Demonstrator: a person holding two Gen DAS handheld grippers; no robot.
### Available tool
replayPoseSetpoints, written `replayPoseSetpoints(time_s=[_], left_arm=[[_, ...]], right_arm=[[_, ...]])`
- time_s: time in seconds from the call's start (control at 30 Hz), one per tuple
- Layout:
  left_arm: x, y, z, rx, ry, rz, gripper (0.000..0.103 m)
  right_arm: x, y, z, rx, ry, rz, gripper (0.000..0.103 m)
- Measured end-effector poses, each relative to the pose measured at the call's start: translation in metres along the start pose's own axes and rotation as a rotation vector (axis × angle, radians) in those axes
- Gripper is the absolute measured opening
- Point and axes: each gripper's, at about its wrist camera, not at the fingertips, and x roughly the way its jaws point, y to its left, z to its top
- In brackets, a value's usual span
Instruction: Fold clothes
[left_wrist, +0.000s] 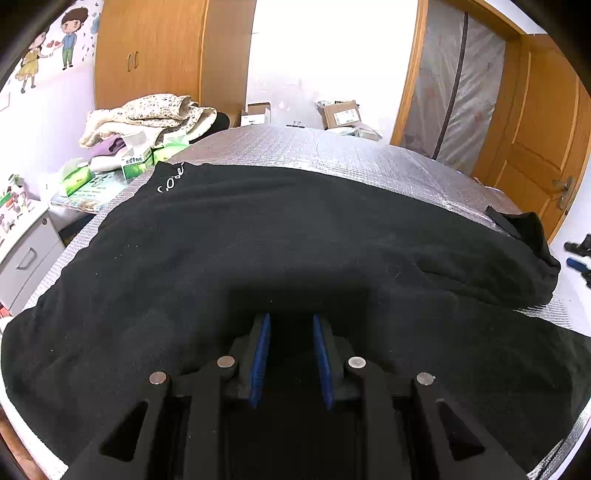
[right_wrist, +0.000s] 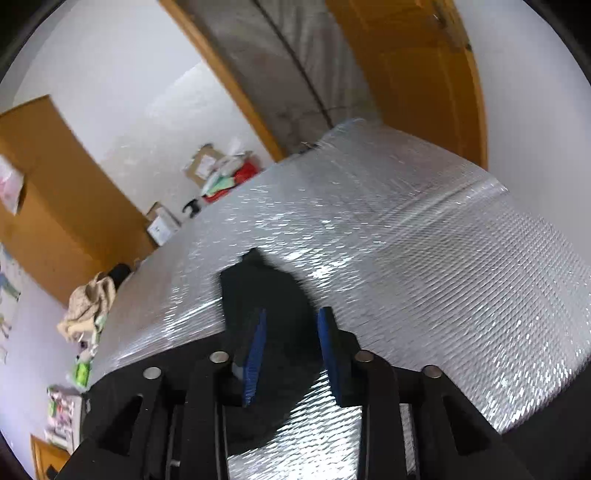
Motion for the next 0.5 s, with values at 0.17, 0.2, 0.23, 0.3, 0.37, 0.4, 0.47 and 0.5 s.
replayPoseSetpoints(time_s=[0.17,0.2,0.23,0.3,0.37,0.4,0.47,0.5], left_arm=[[0.000,-0.002,-0.001,0.007,0.000,0.009,0.024],[-0.001,-0.002,-0.001,0.008,0.001,0.011,0.024],[-0.001,-0.003,-0.001,0.009,0.001,0.013,0.024],[-0.001,-0.005,-0.001,0.013,0.002,0.019,0.024],[0.000,-0.006,-0.001,0.021,0.003,0.029,0.024],[0.000,-0.007,-0.001,0.026,0.004,0.034,0.024],[0.000,-0.008,-0.001,0.032,0.005,0.041,0.024],[0.000,-0.009,-0.001,0.033,0.005,0.042,0.024]], right_arm=[[0.054,-0.022,0.001,0.021,0.159,0.042,0.038],[0.059,-0.021,-0.002,0.020,0.175,0.073,0.039],[0.059,-0.017,-0.004,0.011,0.175,0.119,0.036],[0.057,-0.005,-0.008,-0.014,0.193,0.214,0.024],[0.052,0.016,-0.017,-0.073,0.213,0.292,0.014],[0.051,0.028,-0.023,-0.107,0.232,0.329,0.014],[0.049,0.055,-0.040,-0.188,0.295,0.392,0.014],[0.048,0.068,-0.049,-0.234,0.328,0.417,0.016]])
